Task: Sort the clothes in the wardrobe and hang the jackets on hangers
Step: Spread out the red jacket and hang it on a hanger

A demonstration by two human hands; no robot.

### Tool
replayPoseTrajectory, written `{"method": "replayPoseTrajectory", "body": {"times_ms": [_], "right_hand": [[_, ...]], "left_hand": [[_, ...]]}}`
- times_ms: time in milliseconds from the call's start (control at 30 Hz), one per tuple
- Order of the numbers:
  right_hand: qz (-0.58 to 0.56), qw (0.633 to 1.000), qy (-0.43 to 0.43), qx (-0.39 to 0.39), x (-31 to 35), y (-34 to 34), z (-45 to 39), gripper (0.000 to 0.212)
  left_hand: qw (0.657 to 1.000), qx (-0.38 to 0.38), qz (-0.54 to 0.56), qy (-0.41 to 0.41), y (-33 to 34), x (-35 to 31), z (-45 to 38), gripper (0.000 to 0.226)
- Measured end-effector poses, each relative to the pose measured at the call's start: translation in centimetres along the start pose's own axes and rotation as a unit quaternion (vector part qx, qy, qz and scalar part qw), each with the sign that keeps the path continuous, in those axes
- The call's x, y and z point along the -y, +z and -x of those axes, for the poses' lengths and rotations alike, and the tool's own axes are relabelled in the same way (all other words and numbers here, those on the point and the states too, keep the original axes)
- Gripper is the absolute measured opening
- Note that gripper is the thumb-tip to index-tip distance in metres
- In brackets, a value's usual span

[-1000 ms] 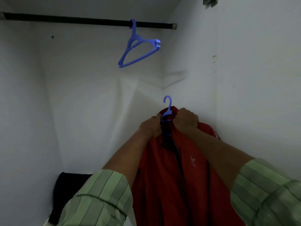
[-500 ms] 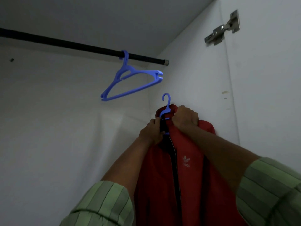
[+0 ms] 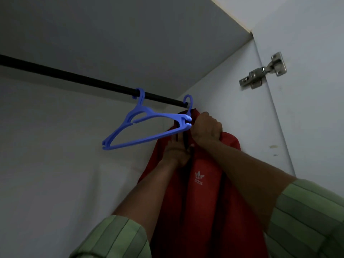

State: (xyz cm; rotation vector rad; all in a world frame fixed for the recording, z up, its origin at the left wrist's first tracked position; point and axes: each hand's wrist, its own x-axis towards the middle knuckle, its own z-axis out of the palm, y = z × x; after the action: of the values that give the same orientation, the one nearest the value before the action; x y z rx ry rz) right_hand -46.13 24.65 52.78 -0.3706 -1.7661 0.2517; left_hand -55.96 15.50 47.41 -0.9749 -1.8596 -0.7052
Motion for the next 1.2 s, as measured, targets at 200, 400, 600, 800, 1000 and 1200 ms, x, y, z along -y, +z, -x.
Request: {"method": "replayPoseTrajectory", "body": {"times_ms": [200, 400, 600, 800, 1000, 1200], "right_hand": [[-0.003, 0.999, -0.046, 0.005, 2.1, -0.7, -3.1, 0.015], [-0.055, 0.989, -0.126, 0.055, 2.1, 4.1, -2.7, 0.026], [0.083, 0.955, -0.262, -0.113, -2.4, 10.2, 1.6, 0.058], [0.311, 0.907, -0.283, -0.038, -5.9, 11.3, 0.7, 0.073], [0.272, 0.934, -0.232, -0.027, -2.9, 12.5, 4.9, 0.063], [0.239, 0.938, -0.249, 0.023, -1.9, 14.9, 14.3, 0.066]], "left_hand": [[0.999, -0.005, 0.045, -0.026, -0.6, 1.7, -3.2, 0.057], [0.996, -0.038, 0.078, -0.014, -0.3, 4.5, -2.0, 0.05], [0.975, -0.048, 0.194, -0.094, 3.9, 7.1, -2.0, 0.08], [0.952, 0.082, 0.209, -0.209, 5.8, 3.3, -2.9, 0.071], [0.954, 0.069, 0.223, -0.189, 4.5, 4.9, 0.2, 0.076], [0.988, 0.031, 0.032, -0.149, 2.6, 8.9, 8.9, 0.036]]}}
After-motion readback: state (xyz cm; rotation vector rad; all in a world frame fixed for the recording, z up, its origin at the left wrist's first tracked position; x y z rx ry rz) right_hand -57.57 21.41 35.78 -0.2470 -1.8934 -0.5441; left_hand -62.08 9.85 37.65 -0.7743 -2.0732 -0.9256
